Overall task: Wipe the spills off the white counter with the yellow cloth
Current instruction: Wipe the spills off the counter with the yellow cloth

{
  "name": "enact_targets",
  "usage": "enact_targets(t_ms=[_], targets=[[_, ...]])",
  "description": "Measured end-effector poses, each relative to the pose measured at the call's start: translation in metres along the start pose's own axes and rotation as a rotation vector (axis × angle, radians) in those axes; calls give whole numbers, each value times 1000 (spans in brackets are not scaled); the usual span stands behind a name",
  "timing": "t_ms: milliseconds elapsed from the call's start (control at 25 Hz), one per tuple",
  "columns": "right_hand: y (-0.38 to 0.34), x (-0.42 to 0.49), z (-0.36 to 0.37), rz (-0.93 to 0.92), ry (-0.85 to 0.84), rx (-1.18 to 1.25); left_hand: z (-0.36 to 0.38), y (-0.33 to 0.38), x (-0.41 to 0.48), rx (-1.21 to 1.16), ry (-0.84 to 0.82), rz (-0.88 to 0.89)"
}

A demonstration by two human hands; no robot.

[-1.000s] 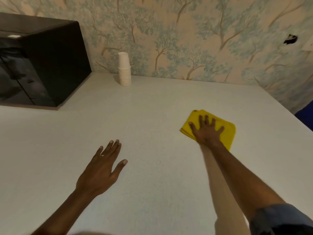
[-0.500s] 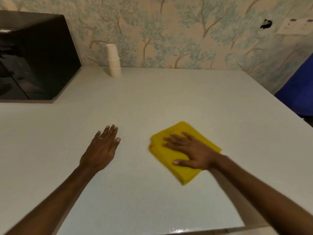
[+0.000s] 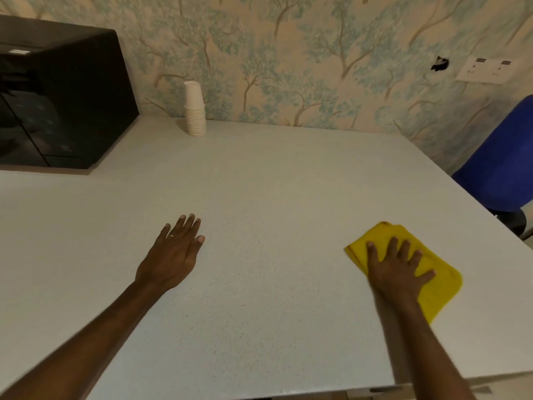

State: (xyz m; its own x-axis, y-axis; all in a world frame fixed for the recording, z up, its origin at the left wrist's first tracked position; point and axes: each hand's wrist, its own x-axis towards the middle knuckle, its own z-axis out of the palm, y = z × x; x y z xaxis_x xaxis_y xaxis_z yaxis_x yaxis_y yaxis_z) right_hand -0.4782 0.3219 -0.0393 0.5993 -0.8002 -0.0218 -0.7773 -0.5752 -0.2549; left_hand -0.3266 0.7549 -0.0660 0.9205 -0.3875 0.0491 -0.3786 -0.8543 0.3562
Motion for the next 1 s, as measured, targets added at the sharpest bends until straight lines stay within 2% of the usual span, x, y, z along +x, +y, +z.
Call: enact_targets(t_ms=[40, 80, 200, 240, 280, 320, 400, 440, 480, 600, 720, 800, 880, 1000], targets=[[-19, -18, 8, -77, -10, -46, 1, -1, 0, 2, 7, 5], [-33, -36, 18, -261, -21, -114, 2, -2, 0, 3, 11, 11], [-48, -68, 20, -1109, -192, -214, 1, -3, -3, 9, 5, 12], [-48, -68, 14, -1253, -250, -207, 0, -2, -4, 7, 3, 12], [-50, -66, 12, -1285, -271, -208, -2, -1, -4, 4, 7, 12], [-56, -69, 13, -1216, -255, -203, -3, 0, -5, 4, 14, 12], [-75, -87, 23, -926, -185, -178, -8, 4, -2, -25, 16, 9], [-89, -107, 31, -834, -167, -181, -12, 7, -2, -73, -1, -6], [-101, -131, 40, -824, -150, -172, -16, 9, 1, -144, -28, -30], [-132, -201, 61, -1049, -194, -71, -41, 14, 12, -420, -132, -173], [-173, -224, 75, -1223, -228, -20, -59, 16, 17, -495, -118, -242], [-208, -220, 78, -1281, -229, -6, -62, 16, 14, -467, -78, -218], [-241, -208, 81, -1323, -229, -14, -58, 13, 7, -388, 50, -154], [-285, -182, 90, -1360, -254, -75, -48, -3, -8, -90, 286, -44]])
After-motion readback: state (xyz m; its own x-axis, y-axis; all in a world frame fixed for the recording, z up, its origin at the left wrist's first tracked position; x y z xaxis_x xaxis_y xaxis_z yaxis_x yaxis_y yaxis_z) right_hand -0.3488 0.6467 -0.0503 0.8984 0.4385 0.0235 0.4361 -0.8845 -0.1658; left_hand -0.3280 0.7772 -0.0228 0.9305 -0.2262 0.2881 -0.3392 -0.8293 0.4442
